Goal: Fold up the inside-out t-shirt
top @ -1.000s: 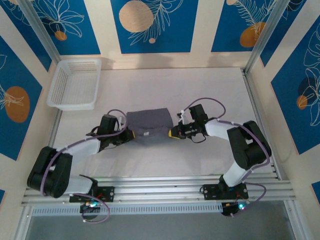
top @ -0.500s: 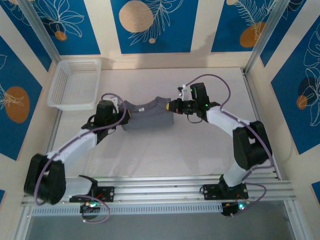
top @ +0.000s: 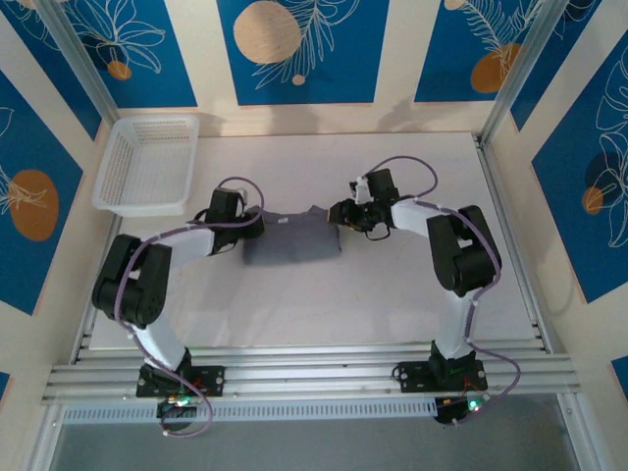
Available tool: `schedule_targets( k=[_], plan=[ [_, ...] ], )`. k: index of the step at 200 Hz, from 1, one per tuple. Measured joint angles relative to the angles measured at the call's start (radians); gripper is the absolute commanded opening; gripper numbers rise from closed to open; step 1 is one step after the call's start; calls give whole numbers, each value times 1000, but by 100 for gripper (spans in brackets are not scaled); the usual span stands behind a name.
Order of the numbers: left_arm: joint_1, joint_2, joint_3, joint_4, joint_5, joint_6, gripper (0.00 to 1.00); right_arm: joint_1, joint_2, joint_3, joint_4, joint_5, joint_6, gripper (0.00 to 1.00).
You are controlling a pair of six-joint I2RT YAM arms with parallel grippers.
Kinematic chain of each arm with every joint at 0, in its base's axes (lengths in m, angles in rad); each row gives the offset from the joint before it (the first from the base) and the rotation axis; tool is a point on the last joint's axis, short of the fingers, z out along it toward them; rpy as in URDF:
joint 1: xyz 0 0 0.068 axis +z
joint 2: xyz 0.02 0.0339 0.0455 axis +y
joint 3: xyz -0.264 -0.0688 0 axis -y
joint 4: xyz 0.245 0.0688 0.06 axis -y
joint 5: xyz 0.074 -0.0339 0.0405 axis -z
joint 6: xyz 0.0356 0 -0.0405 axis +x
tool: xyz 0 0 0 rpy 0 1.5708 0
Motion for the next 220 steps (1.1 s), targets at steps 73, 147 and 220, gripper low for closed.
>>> schedule_targets(
  k=[73,147,220],
  plan=[
    [-35,-280,-59,-33,95,-101,61,179,-201,-72,64,124,-4,43],
    [31,-177,-140,-124,95,-172,67,111,-230,-164,6,102,41,55],
    [-232,200,145,10,190,-273,40,-166,-611,-449,-11,106,380,51]
  ],
)
